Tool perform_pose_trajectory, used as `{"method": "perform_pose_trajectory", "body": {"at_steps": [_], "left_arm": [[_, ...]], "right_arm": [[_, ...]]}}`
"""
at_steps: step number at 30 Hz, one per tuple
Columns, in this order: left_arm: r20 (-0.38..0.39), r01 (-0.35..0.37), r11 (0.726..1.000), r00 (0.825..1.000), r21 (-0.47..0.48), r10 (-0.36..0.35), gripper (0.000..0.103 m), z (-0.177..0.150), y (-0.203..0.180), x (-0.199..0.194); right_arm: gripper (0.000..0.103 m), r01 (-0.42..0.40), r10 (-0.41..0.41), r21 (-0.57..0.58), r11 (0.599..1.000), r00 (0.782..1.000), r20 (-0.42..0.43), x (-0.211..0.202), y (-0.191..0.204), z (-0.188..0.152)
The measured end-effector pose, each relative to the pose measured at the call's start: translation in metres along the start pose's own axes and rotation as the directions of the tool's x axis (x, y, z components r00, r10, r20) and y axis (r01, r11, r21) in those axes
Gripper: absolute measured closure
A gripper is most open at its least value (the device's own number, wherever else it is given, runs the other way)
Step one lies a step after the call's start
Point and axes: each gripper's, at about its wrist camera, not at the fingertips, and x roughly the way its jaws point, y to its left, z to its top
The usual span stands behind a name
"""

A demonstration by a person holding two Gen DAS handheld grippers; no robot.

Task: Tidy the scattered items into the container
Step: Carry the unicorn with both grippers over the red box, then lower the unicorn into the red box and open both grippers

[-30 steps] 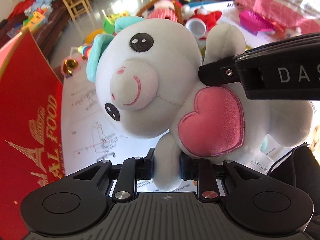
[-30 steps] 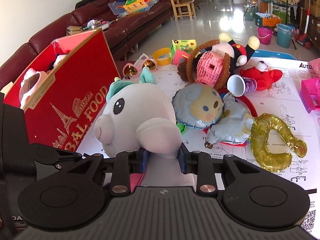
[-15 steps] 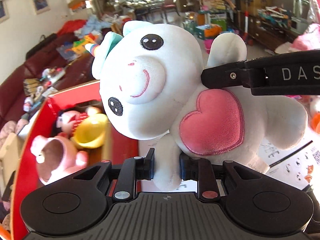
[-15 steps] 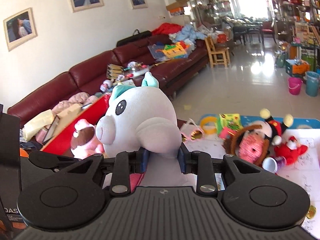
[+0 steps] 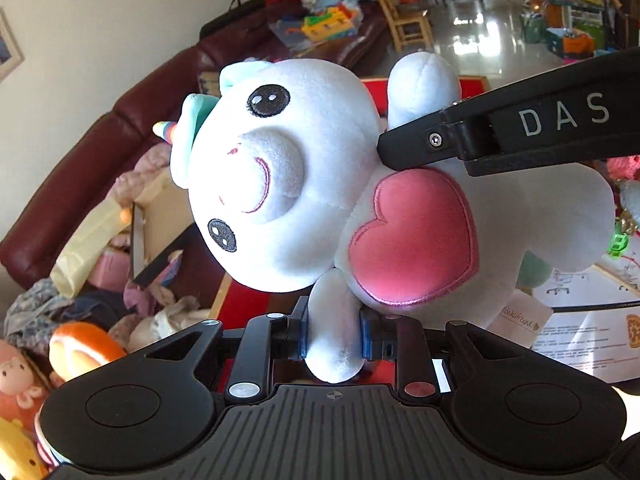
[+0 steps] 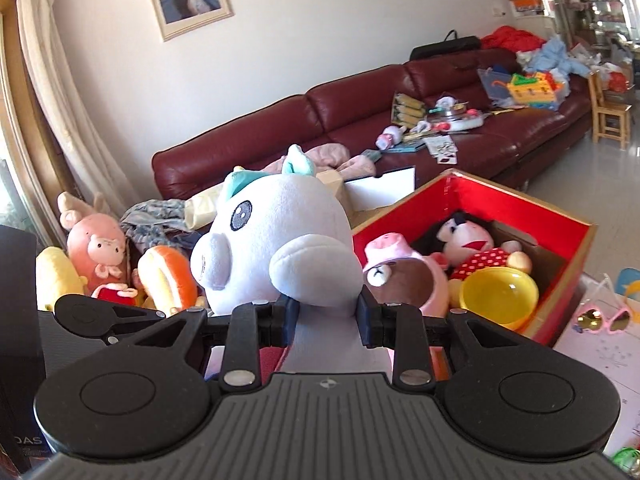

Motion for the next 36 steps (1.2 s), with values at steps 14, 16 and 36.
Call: {"method": "perform_pose_trajectory", "body": {"at_steps": [14,16,36], "left_arm": [[-0.011,-0.037,0.997,0.999,-0.064,0.037,0.029,-0.006,0.03,0.002],[0.023,-0.027,0.999,0.999,-0.043,0.028,0.024,0.003,0.02,0.001],[-0.139,0.056,0.993,0.988,-0.102,-0.07,0.025,-0.006,-0.001,0.083]], "right_arm": [[0.043,0.091,-0.094,-0.023,0.996,0.967,-0.238,0.046,-0.015,-0.043],[0.043,0.093,-0.096,-0.025,0.995,0.968,-0.23,0.043,-0.017,-0.044],[0.039,0.122,-0.117,0.016,0.992,0.975,-0.19,0.025,-0.04,-0.05]]}}
